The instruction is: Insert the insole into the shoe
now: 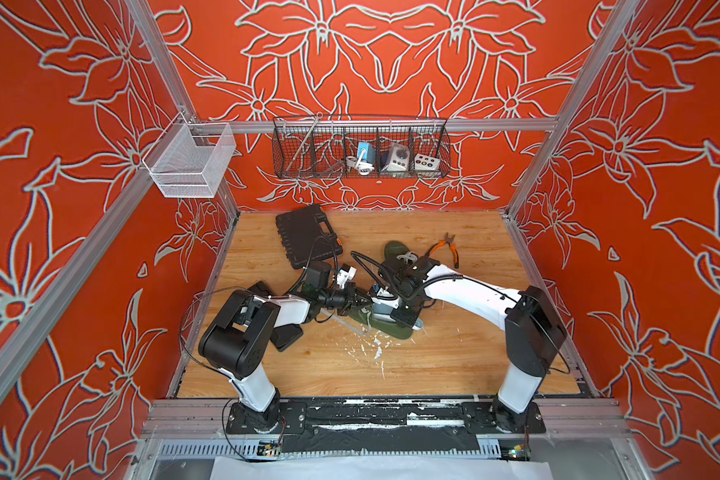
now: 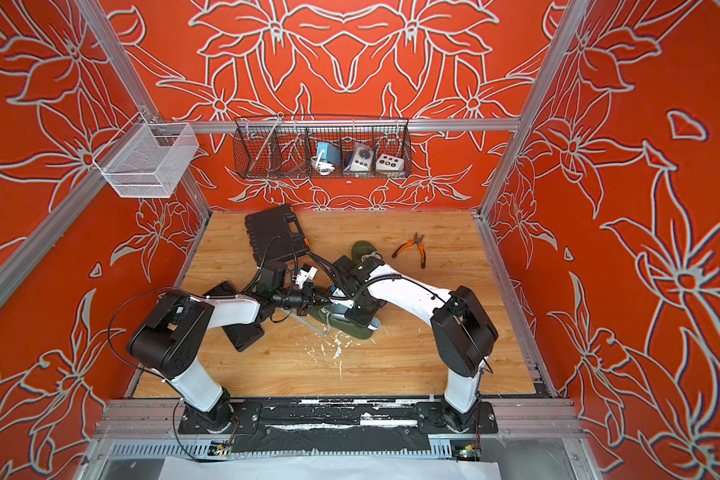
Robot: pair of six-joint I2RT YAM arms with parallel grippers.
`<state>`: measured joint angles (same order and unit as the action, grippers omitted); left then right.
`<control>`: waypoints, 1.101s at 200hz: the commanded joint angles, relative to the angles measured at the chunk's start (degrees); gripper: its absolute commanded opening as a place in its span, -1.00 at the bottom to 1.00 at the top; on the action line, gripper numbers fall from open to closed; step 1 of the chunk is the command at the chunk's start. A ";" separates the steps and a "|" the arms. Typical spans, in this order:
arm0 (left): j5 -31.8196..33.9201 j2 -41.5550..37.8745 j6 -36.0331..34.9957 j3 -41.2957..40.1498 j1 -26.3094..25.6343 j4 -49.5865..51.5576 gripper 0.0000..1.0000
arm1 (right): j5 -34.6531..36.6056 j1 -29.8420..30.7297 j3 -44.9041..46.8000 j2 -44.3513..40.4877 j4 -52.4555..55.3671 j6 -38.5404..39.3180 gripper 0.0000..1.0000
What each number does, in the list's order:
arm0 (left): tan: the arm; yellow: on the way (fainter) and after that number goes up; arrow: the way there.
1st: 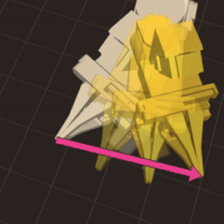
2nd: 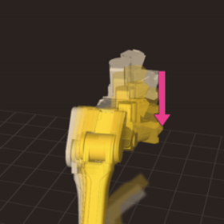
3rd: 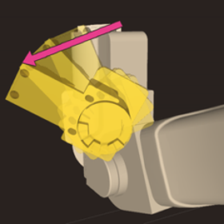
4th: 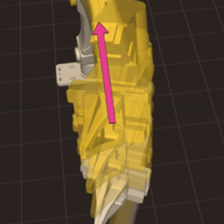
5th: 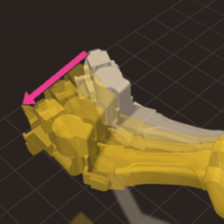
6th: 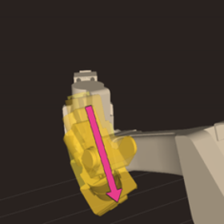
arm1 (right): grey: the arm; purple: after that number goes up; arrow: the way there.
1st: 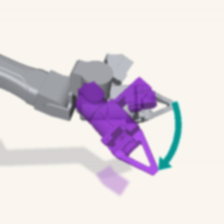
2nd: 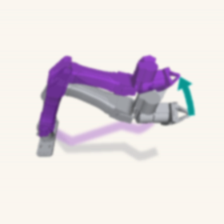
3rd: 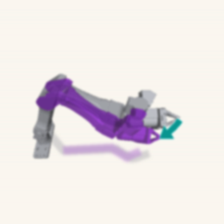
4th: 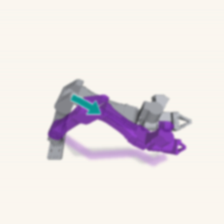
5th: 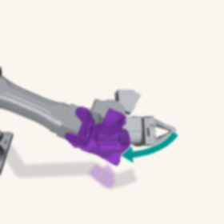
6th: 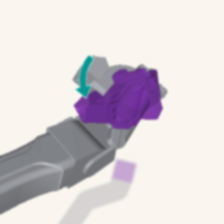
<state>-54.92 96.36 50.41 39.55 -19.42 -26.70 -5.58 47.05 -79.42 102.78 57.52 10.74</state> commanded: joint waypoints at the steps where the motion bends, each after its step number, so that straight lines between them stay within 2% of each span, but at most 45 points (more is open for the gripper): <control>1: -2.43 -1.06 0.39 -0.75 -0.36 -2.48 -1.00 | -1.90 0.53 -2.92 1.72 -5.44 -0.27 -0.32; 40: -2.39 -1.17 0.39 -0.84 -0.36 -2.48 -1.00 | -2.20 0.51 -0.10 0.24 -7.73 -0.29 -0.29; 82: -2.40 -1.24 0.41 -1.04 -0.36 -2.42 -1.00 | -2.97 0.47 -1.61 2.14 -9.23 -1.54 -0.21; 110: -2.35 -1.46 -0.05 -0.92 -0.20 -1.78 -1.00 | -2.77 0.51 1.48 -1.09 -8.06 -2.28 0.14; 143: -2.30 -0.99 -0.06 -0.64 -0.18 -1.95 -1.00 | -2.84 0.50 3.47 -4.35 -5.49 -2.85 0.39; 172: -2.22 -1.00 -0.39 -0.37 -0.14 -1.36 -1.00 | -2.23 0.51 4.86 -6.05 -3.96 -3.17 0.45; 220: -2.21 -1.09 -0.67 0.02 -0.13 -0.72 -1.00 | -1.71 0.50 7.76 -7.73 -4.18 -2.85 0.43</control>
<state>-55.61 96.36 50.54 39.31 -19.44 -27.20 -7.51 47.07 -73.32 96.29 51.99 7.94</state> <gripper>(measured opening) 0.047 0.718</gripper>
